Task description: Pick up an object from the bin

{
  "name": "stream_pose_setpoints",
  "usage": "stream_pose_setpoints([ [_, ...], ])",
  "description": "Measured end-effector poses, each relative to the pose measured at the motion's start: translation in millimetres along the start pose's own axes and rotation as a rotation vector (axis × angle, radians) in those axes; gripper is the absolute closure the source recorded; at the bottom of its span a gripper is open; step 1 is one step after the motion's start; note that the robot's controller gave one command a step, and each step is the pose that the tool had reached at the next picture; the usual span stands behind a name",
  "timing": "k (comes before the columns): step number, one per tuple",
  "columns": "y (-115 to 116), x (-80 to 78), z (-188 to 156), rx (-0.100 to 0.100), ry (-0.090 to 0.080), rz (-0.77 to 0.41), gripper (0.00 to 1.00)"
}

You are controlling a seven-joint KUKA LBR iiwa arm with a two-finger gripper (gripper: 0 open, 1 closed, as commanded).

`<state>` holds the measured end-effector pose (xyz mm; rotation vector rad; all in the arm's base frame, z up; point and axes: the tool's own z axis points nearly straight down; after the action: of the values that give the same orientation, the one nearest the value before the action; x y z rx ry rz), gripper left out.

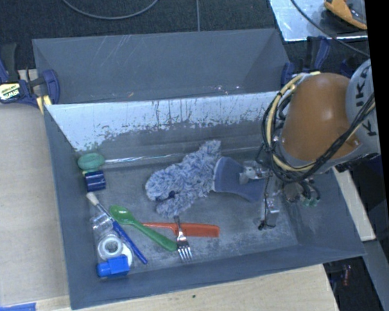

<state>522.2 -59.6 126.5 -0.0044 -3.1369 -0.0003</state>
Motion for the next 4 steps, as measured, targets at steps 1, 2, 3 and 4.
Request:
stream_pose_setpoints([
  [1,0,-2.1,-4,0.001,-0.008,-0.003,0.0],
  [2,75,-94.4,54,0.002,-0.008,0.107,0.0],
  [3,73,-90.9,7,0.003,-0.014,0.121,0.0],
  [4,153,-79.3,25,0.001,-0.009,-0.184,0.0],
])
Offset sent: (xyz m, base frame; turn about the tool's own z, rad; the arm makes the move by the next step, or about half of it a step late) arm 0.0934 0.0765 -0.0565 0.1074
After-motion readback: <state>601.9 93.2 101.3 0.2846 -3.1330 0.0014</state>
